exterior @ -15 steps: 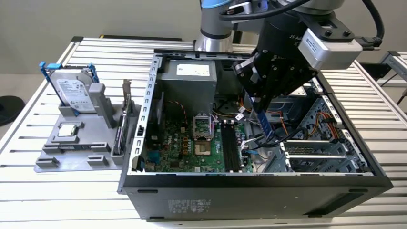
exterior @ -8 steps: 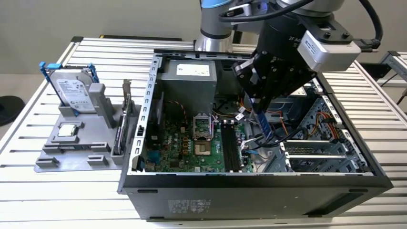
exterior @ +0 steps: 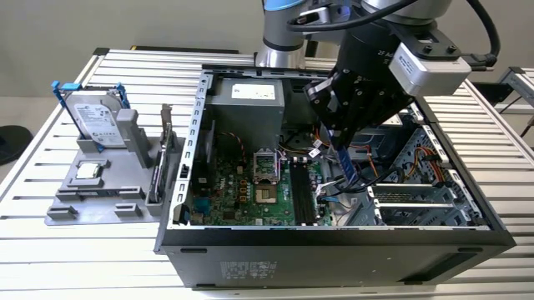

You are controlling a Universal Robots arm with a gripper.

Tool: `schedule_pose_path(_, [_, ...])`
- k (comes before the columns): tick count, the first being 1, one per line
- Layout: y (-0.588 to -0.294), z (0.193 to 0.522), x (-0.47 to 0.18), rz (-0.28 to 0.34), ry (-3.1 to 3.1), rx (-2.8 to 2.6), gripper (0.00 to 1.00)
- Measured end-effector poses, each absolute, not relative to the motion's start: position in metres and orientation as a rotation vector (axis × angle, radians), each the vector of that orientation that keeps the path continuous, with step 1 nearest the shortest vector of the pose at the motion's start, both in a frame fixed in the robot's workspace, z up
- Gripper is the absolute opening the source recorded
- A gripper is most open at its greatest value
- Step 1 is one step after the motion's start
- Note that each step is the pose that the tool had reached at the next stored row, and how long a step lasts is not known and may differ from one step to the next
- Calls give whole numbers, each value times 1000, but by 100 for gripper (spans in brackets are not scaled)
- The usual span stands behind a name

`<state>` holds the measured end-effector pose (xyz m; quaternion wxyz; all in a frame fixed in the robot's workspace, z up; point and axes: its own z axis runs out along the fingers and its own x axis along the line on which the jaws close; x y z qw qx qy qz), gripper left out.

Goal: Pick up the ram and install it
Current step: 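Insert the ram into the slot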

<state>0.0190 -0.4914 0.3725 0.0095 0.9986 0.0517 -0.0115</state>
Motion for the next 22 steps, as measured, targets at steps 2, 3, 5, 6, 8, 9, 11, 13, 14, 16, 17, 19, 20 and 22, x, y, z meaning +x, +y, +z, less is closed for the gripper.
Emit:
schedule_pose_path(2, [-491,372,19,-36,161,3118,0])
schedule_pose_path(3, [-491,372,19,-36,161,3118,0])
schedule_pose_path(5, [-491,371,19,-36,161,3118,0])
schedule_pose_path(6, [-491,371,19,-36,160,3118,0])
schedule_pose_path(8, [-491,370,19,-36,160,3118,0])
schedule_pose_path(9, [-491,370,19,-36,160,3118,0])
schedule_pose_path(11, [-491,369,19,-36,159,3118,0])
schedule_pose_path(13, [-491,369,19,-36,159,3118,0])
schedule_pose_path(14, [-491,369,19,-36,159,3118,0])
schedule_pose_path(16, [-491,368,19,-36,159,3118,0])
schedule_pose_path(17, [-491,368,19,-36,158,3118,0])
schedule_pose_path(19, [-491,367,19,-36,158,3118,0])
schedule_pose_path(20, [-491,367,19,-36,158,3118,0])
schedule_pose_path(22, [-491,366,19,-36,158,3118,0])
